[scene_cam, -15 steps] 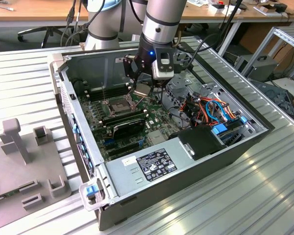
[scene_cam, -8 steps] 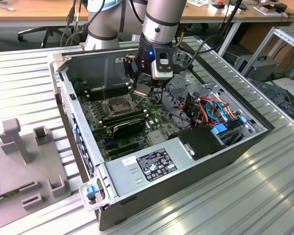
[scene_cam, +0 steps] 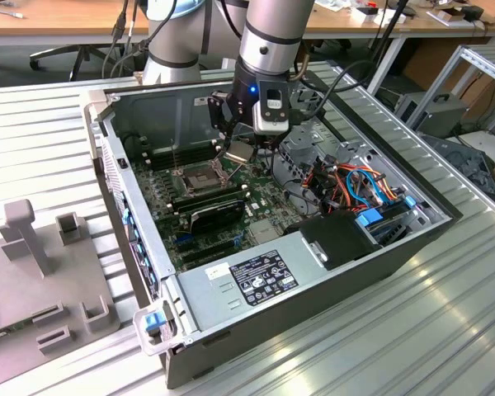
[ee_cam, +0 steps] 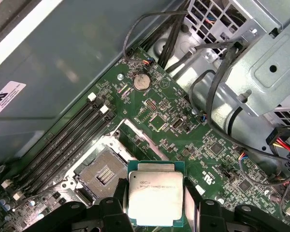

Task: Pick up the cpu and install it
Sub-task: 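Place the cpu into insertion slot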

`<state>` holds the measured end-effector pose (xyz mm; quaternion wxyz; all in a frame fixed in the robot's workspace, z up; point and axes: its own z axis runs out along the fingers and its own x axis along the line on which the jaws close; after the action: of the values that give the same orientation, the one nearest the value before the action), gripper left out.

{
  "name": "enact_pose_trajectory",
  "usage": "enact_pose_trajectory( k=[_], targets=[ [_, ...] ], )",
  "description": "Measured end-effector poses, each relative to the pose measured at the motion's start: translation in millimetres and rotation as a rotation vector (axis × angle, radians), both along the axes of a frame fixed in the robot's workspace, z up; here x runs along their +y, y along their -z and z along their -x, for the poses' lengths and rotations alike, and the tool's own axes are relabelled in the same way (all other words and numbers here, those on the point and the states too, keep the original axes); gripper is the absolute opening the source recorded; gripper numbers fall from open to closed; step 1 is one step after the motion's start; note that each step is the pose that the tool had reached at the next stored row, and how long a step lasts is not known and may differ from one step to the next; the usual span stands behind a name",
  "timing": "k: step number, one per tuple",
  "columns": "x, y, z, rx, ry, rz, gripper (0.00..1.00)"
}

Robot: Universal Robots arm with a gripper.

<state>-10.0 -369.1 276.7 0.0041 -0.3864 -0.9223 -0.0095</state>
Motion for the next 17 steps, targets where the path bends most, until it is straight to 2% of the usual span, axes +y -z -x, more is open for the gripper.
enact_pose_trajectory(
  k=[17],
  targets=[
    [0.0, 0.8, 0.0, 0.0, 0.077, 0.0, 0.55]
  ],
)
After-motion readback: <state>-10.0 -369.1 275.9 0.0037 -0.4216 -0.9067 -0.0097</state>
